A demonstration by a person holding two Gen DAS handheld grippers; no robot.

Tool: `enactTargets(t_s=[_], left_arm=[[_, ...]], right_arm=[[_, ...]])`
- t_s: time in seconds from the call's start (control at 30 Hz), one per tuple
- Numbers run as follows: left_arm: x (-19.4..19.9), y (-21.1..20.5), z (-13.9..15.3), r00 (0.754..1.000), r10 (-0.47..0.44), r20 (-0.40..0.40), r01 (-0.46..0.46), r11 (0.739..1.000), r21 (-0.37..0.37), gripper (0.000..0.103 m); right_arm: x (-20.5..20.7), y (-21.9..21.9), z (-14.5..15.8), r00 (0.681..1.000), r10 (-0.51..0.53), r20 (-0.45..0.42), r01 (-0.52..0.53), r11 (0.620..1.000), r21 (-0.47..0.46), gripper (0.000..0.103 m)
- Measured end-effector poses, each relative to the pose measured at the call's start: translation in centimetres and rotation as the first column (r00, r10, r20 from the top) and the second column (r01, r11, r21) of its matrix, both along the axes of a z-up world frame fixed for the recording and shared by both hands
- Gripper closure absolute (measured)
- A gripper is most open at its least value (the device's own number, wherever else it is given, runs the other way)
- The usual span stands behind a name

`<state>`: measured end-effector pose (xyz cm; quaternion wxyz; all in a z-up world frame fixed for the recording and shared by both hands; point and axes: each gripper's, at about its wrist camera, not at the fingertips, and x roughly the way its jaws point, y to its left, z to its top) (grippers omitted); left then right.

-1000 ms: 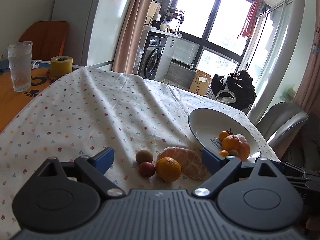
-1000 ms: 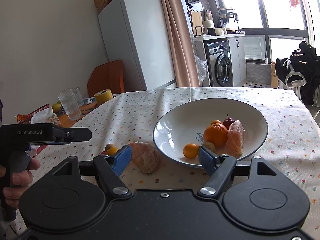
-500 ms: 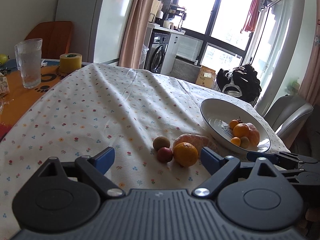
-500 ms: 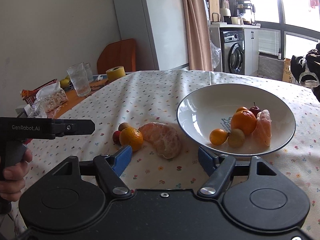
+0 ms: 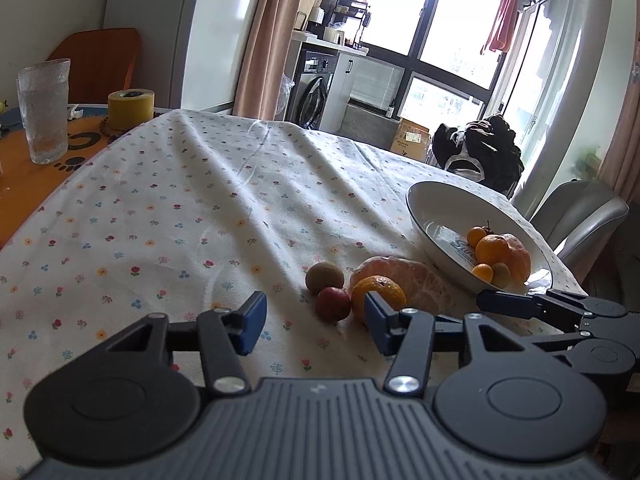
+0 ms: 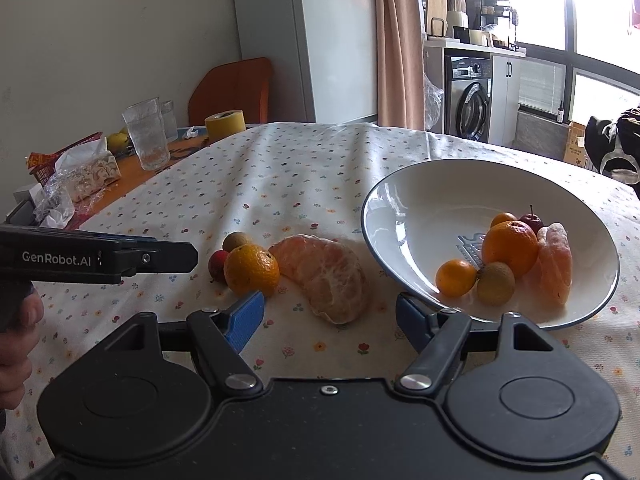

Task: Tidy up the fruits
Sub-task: 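Close the left gripper on the red plum while the right grasps the peeled mandarin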

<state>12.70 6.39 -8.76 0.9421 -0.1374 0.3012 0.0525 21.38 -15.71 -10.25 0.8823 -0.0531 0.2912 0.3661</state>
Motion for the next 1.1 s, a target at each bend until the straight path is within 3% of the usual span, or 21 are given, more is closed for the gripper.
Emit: enactTargets(t_s=[0.23,0.5,0.67,0.8,1.1], left_arm=[[1.5,0.3,-0.9,1.000,-0.006,-0.015,0.006,1.000,-0.008,0.071],[2.5,0.3,-1.3,0.999,-0.036,-0.018,0.036,0.999,-0.013,0.072],[2.8,0.2,-1.5,0.999,-0.044,-0.020,0.044,0.999,-0.020,0.072],[2.9,-0.1,-1.6,0.998,-0.059,-0.031,0.059,0.998,-0.026,0.072],[3.0,-0.5,-2.2,0.998,-0.056,-0.023,0.056,0.998,-0.016,0.072]], right_arm=[[0.7,1.1,-0.6,1.000,0.009,0.001,-0.009,1.000,-0.019,0.033],[0.1,2.2,-1.0,0.998,0.028,0.064,-0.024,0.998,-0.063,0.033],[0.2,2.2,-1.0,0.998,0.023,0.053,-0.020,0.998,-0.060,0.044],[0.4,1.6,-1.0,0.998,-0.020,0.063,0.024,0.997,-0.071,0.070],[-0.3,0.7,-0.5,0.999,0.003,0.033,-0.001,0.998,-0.065,0.083]])
